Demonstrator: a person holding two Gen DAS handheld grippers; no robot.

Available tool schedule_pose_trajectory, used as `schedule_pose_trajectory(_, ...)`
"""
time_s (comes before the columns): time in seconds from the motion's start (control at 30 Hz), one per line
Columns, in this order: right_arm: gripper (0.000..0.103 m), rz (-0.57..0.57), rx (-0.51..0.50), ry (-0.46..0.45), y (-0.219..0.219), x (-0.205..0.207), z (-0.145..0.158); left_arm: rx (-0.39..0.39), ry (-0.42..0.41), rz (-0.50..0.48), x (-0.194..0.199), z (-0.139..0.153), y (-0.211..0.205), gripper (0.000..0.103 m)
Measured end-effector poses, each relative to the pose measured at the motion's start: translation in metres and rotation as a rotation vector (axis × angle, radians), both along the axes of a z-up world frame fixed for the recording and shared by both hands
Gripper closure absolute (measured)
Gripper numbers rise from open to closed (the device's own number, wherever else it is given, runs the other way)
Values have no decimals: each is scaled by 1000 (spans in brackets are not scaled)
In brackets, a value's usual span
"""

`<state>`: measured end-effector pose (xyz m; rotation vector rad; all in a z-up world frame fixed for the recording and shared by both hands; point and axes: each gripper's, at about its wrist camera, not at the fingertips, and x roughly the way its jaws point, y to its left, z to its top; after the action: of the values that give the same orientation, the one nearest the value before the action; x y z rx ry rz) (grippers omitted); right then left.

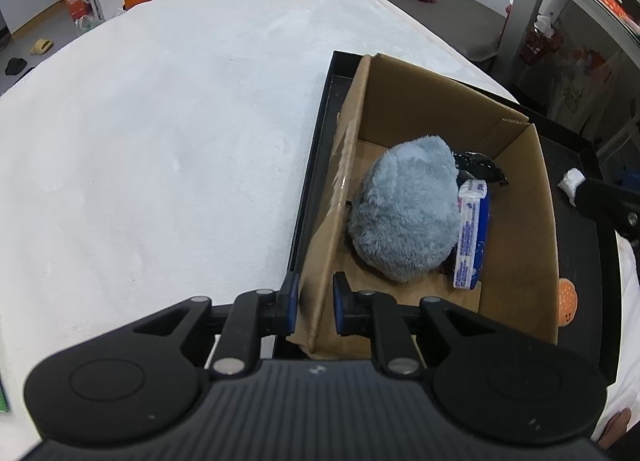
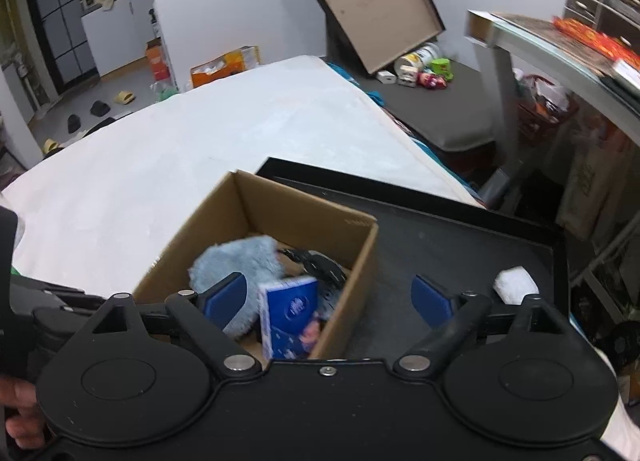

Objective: Organize soft objects
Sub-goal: 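Lower the plush into the box and open the right gripper, then move the right gripper to the hamburger plush on the tray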

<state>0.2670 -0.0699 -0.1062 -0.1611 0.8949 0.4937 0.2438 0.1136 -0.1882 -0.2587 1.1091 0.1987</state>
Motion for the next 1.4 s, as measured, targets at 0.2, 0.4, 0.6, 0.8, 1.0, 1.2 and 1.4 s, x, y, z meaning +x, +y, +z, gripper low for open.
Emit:
schedule_pose_trajectory(0.2, 11, -73, 66, 0, -30, -8, -6, 24, 21, -20, 6, 1, -7, 76)
schedule_pose_trajectory(0.4, 10, -134, 103, -29, -53, -21, -16, 67, 27, -37, 6, 2, -16, 59)
schedule_pose_trajectory(0.6, 10, -176, 129, 37, -71, -26, -37, 110, 55, -46, 8, 0, -26, 48)
schedule_pose_trajectory(0.8, 10, -233, 139, 111, -91, -22, -58, 157, 77, -63, 7, 1, -35, 40)
schedule_pose_trajectory(1.0, 10, -289, 119, 164, -104, -15, -78, 186, 101, -68, 9, -1, -42, 36)
schedule_pose_trajectory(1.2, 10, -324, 125, 216, -109, -12, -91, 227, 117, -89, 13, -1, -53, 35)
schedule_pose_trajectory(1.4, 9, -342, 121, 251, -110, -6, -100, 267, 127, -112, 16, 0, -63, 34)
